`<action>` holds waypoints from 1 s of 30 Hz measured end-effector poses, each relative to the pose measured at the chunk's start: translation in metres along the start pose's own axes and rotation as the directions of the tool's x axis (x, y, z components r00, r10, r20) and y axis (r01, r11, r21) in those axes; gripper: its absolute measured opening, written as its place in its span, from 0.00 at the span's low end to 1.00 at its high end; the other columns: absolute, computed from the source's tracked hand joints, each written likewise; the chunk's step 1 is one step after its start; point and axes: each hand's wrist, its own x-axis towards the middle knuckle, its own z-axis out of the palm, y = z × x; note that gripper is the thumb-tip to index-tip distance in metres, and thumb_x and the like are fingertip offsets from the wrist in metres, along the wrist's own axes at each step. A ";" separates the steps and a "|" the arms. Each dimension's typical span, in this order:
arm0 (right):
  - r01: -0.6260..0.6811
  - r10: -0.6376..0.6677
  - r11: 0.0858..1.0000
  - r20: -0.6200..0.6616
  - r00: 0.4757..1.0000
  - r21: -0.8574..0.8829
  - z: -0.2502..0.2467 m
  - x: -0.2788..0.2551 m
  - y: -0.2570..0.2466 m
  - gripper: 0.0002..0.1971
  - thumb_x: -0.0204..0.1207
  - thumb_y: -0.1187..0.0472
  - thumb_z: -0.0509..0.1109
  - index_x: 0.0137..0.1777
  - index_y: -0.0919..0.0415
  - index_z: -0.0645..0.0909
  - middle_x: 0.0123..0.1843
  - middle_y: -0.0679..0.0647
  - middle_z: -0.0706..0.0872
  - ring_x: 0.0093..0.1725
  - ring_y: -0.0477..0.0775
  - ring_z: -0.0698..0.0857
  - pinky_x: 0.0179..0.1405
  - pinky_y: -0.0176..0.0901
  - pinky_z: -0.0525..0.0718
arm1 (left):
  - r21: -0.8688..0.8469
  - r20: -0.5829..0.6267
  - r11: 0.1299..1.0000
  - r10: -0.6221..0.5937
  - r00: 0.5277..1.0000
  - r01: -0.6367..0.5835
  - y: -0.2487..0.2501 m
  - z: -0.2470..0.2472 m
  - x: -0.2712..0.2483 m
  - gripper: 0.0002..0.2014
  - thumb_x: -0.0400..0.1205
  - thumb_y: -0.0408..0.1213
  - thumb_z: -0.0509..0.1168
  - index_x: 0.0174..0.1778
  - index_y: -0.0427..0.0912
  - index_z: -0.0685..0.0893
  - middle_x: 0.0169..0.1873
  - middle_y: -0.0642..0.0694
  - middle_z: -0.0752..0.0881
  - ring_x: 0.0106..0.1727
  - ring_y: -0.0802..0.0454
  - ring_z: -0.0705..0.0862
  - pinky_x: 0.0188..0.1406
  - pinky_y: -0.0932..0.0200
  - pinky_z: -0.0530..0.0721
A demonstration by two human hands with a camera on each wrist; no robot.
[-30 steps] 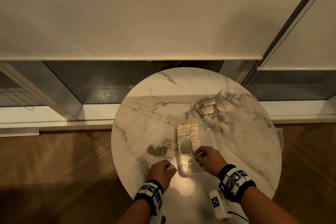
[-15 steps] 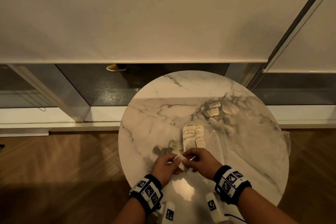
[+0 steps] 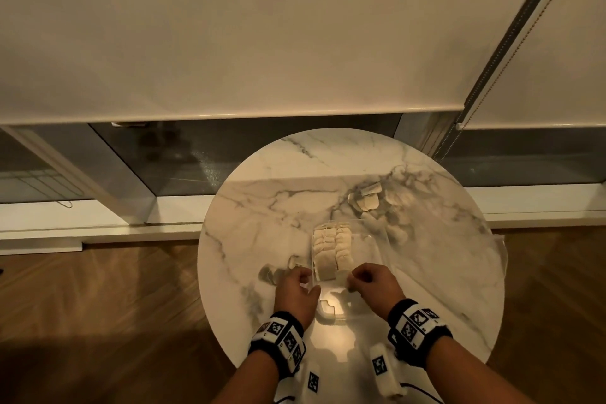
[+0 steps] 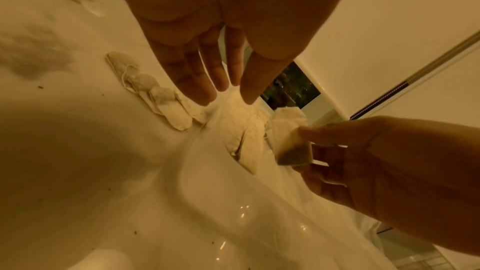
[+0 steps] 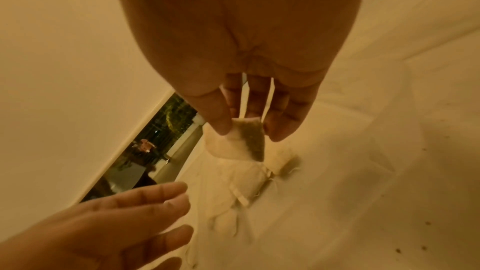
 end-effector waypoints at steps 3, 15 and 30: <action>-0.086 0.085 0.996 -0.007 0.996 -0.002 -0.005 0.014 0.014 0.02 0.75 0.60 0.75 0.42 0.56 0.87 0.34 0.50 0.92 0.37 0.50 0.91 0.41 0.45 0.89 | 0.049 0.043 0.999 -0.023 0.999 0.021 -0.002 0.009 0.002 0.18 0.77 0.31 0.72 0.62 0.47 0.82 0.52 0.51 0.82 0.47 0.55 0.84 0.50 0.64 0.83; -0.160 0.164 0.965 0.000 0.987 -0.208 0.001 0.049 0.026 0.06 0.74 0.61 0.75 0.39 0.49 0.84 0.46 0.54 0.88 0.48 0.55 0.86 0.46 0.40 0.81 | 0.090 0.023 0.995 -0.046 0.999 0.044 -0.007 0.019 -0.004 0.19 0.79 0.29 0.68 0.64 0.51 0.78 0.53 0.52 0.81 0.45 0.58 0.84 0.50 0.63 0.83; -0.175 0.177 0.949 -0.015 0.984 -0.261 0.005 0.069 0.018 0.05 0.73 0.63 0.74 0.42 0.51 0.83 0.48 0.55 0.88 0.48 0.56 0.86 0.44 0.39 0.79 | 0.169 0.000 0.986 0.002 1.000 -0.002 -0.012 0.019 -0.009 0.15 0.79 0.34 0.68 0.60 0.51 0.82 0.52 0.53 0.82 0.43 0.58 0.84 0.50 0.64 0.83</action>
